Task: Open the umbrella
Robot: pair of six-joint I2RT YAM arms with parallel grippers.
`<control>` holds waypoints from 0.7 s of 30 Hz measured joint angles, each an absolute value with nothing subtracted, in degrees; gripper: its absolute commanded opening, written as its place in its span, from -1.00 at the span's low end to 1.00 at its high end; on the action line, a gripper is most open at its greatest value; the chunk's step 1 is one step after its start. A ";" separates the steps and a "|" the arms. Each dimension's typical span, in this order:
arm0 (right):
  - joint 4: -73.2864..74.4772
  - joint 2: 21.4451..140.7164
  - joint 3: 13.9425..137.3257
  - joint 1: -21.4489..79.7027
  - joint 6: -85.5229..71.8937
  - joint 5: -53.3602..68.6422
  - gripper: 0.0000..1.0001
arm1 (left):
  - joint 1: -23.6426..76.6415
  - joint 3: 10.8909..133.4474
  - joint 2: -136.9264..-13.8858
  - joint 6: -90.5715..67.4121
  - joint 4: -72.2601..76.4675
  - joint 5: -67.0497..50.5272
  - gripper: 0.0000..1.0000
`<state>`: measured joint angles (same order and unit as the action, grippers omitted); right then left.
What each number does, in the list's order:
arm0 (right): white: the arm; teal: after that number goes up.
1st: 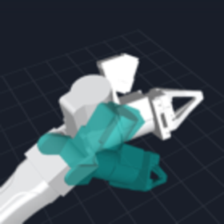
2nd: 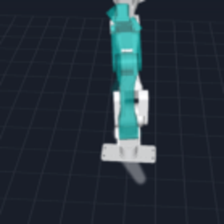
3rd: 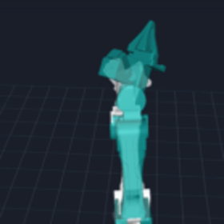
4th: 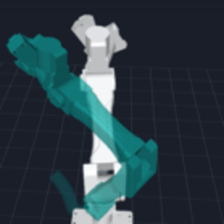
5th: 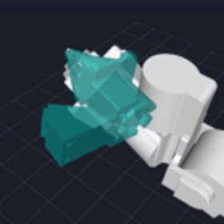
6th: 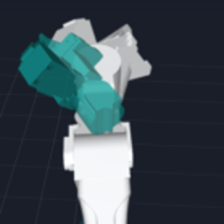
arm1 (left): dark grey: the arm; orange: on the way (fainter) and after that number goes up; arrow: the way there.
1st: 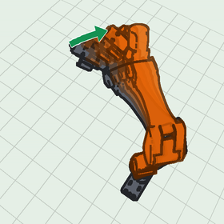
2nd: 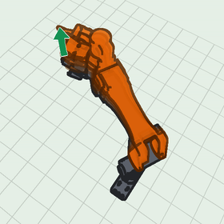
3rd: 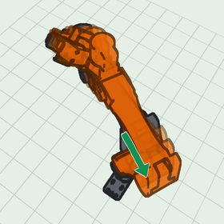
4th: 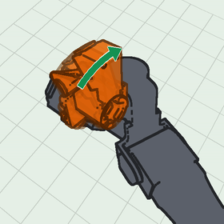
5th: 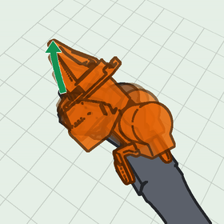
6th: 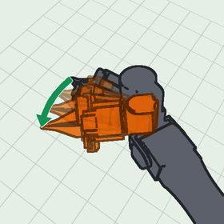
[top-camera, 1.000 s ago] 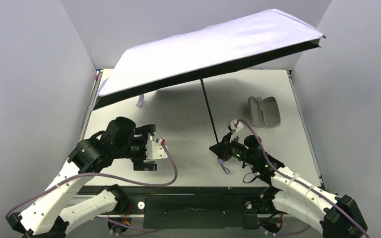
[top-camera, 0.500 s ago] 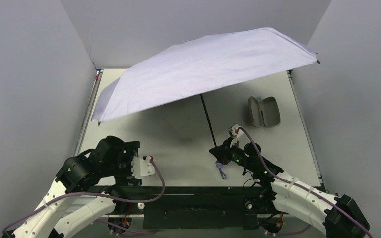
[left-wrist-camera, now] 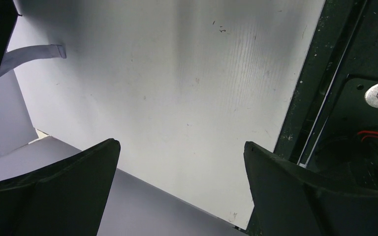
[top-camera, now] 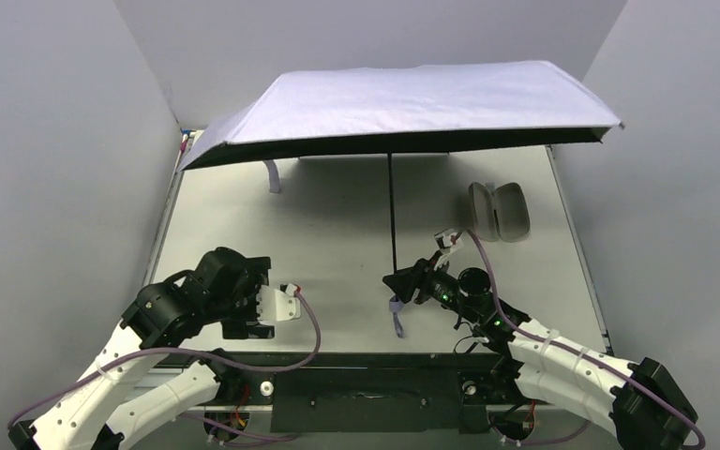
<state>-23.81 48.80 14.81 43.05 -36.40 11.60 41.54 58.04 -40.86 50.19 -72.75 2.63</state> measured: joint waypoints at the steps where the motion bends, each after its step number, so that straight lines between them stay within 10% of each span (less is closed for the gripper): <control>1: -24.03 48.95 14.81 43.24 -36.23 11.42 0.11 | 41.54 58.04 -41.17 50.06 -72.51 2.79 0.94; 21: 11.51 27.46 25.74 43.22 -1.87 9.06 0.49 | 41.54 47.00 -31.53 47.40 -70.70 9.41 0.94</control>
